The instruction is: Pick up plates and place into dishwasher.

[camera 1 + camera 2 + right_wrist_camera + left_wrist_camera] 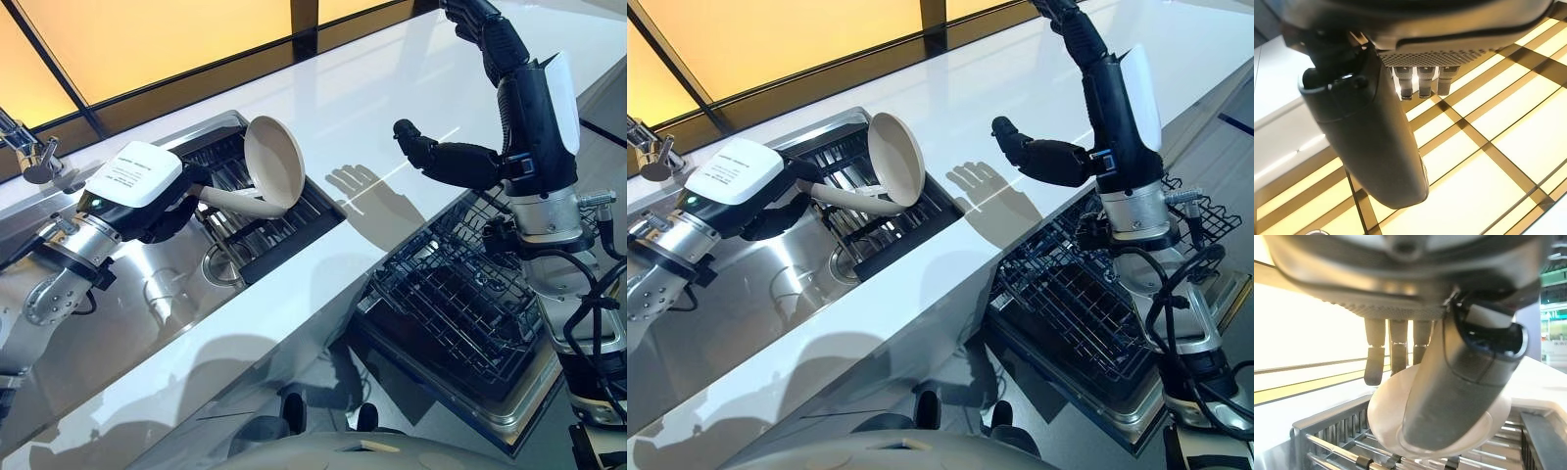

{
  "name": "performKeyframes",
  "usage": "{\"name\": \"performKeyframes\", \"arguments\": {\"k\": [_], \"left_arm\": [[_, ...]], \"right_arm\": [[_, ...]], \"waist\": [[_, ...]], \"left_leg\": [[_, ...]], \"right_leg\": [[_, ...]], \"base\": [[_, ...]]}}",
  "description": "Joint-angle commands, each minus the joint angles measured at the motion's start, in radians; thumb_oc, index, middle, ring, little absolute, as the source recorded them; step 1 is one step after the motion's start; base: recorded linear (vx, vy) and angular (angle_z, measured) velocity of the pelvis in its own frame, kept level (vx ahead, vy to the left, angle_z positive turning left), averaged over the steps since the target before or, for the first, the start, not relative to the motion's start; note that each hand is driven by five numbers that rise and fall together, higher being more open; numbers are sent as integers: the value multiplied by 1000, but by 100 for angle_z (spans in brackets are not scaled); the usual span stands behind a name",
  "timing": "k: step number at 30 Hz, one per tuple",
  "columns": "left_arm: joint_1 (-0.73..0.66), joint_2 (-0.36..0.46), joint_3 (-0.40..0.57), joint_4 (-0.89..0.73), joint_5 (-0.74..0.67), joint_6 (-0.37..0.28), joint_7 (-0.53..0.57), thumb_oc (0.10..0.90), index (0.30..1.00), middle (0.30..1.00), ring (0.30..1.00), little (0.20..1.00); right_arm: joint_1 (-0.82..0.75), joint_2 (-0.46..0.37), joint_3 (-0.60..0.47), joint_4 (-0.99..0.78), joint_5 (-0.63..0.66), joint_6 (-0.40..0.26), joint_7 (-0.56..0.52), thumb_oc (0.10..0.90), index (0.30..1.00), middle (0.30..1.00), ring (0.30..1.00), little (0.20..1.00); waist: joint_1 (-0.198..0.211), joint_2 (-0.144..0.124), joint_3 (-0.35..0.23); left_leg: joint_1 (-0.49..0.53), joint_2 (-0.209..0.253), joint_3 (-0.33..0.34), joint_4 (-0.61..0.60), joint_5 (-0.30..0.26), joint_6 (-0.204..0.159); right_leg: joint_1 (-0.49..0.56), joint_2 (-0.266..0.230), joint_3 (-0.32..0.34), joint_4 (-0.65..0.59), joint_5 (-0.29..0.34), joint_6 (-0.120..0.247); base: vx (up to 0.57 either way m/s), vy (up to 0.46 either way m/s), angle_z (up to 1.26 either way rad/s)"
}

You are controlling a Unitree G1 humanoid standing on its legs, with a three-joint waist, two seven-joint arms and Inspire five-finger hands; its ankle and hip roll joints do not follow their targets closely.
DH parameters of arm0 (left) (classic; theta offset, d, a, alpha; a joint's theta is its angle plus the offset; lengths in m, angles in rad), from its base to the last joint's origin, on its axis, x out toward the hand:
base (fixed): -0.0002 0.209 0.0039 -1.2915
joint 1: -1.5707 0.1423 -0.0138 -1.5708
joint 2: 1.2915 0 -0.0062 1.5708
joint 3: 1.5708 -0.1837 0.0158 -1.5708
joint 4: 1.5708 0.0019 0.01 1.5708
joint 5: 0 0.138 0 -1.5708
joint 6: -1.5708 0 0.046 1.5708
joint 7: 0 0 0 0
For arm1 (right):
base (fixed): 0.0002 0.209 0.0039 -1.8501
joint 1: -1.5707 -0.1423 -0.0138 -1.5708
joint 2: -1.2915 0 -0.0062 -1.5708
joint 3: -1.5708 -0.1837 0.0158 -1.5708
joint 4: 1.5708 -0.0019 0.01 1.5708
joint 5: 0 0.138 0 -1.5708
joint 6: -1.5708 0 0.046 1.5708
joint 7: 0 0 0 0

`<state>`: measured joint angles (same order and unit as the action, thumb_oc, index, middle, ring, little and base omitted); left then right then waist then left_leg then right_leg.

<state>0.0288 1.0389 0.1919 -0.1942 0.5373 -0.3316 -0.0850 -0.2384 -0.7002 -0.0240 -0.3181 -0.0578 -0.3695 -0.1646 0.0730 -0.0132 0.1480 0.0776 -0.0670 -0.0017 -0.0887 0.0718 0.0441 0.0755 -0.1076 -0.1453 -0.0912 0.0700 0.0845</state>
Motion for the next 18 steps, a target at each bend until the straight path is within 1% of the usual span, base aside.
{"name": "performKeyframes", "arguments": {"k": [1,4,8,13,18], "left_arm": [[-214,40,32,4,-95,31,58,100,300,300,300,200],[-224,45,17,22,-98,36,53,100,300,300,300,200],[-230,51,20,30,-118,27,45,100,300,300,300,200],[-226,53,29,33,-122,24,41,100,300,300,300,200],[-213,58,33,34,-96,24,28,100,300,300,300,200]], "right_arm": [[-122,-87,-15,-11,56,-39,-32,800,900,900,900,900],[-124,-89,-13,-7,59,-35,-29,800,900,900,900,900],[-120,-96,-21,-6,71,-33,-29,800,900,900,900,900],[-119,-98,-31,-10,85,-38,-36,800,900,900,900,900],[-125,-97,-27,-11,91,-39,-43,800,900,900,900,900]], "waist": [[-29,64,-95],[-33,65,-95],[-37,65,-94],[-35,65,-91],[-30,65,-88]], "left_leg": [[50,-32,-13,6,-139,6],[52,-32,-12,7,-139,8],[56,-34,-18,9,-142,12],[50,-40,-44,18,-139,17],[43,-45,-71,30,-142,21]], "right_leg": [[26,111,-34,88,-155,-13],[25,111,-29,91,-155,-13],[25,113,-12,93,-156,-14],[17,114,9,99,-148,-16],[13,115,27,103,-147,-17]], "base": [[0,0,0],[0,0,0],[0,0,0],[-11,-2,-2],[0,0,0]]}}
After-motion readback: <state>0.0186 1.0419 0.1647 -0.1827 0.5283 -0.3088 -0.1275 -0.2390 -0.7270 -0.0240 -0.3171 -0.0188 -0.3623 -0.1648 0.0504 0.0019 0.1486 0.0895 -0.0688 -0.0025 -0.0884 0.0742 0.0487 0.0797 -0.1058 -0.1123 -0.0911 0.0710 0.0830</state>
